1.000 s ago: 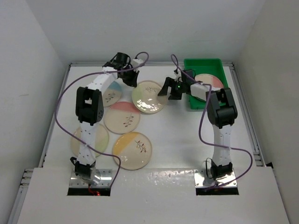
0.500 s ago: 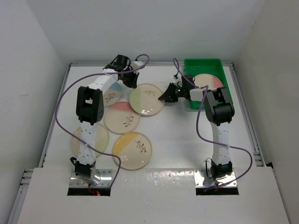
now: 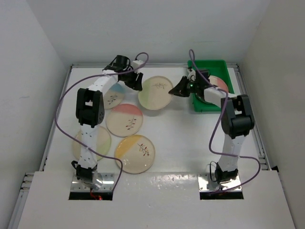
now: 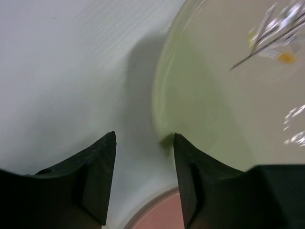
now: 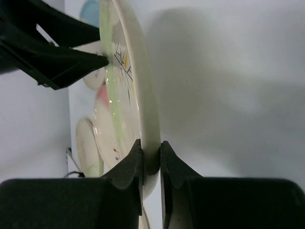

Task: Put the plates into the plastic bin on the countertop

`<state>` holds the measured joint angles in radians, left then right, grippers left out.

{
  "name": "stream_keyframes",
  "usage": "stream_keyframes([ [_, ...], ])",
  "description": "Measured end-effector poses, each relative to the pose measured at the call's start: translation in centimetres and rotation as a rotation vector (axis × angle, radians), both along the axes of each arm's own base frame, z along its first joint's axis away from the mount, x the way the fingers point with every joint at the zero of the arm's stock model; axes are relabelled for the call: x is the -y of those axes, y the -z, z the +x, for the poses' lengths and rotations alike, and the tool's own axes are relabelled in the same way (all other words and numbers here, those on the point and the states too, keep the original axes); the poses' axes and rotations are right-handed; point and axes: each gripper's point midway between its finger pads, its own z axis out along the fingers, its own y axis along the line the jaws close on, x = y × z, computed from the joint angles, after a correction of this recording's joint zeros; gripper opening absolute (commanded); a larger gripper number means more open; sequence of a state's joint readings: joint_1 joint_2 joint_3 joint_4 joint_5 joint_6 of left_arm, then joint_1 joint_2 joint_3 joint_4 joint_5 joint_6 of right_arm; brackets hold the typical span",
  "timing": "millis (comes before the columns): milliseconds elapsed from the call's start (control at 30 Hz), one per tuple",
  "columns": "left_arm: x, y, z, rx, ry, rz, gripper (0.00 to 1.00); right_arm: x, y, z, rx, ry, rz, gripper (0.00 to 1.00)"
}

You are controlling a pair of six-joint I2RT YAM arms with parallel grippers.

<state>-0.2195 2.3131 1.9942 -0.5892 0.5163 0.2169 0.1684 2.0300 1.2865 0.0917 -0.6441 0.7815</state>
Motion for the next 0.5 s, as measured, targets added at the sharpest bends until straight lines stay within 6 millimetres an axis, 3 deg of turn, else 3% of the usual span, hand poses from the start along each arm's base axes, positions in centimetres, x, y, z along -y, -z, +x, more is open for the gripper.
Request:
stream_keyframes([
  [133,-2.0,-3.3,0.8,0.04,-0.05,-0.044,0.59,4.4,-4.0,0.1,0.064,0.15,0.044,0.0],
  [267,-5.8,-6.4,2.0,0.097,-0.142,-0.04,0.59,11.9,-6.5,0.2,0.128,0.389,0.122,0.0],
  [400,-11.0,-7.3,3.3,0.112,-0.303,-0.007,0.59,20.2,-5.0,-1.1,0.121,0.688,0.12,0.0],
  [500,-16.0,-6.9,3.8,0.092,-0.443,0.014,0.59,24.4,-2.5,-2.8,0.069,0.854,0.093,0.0],
])
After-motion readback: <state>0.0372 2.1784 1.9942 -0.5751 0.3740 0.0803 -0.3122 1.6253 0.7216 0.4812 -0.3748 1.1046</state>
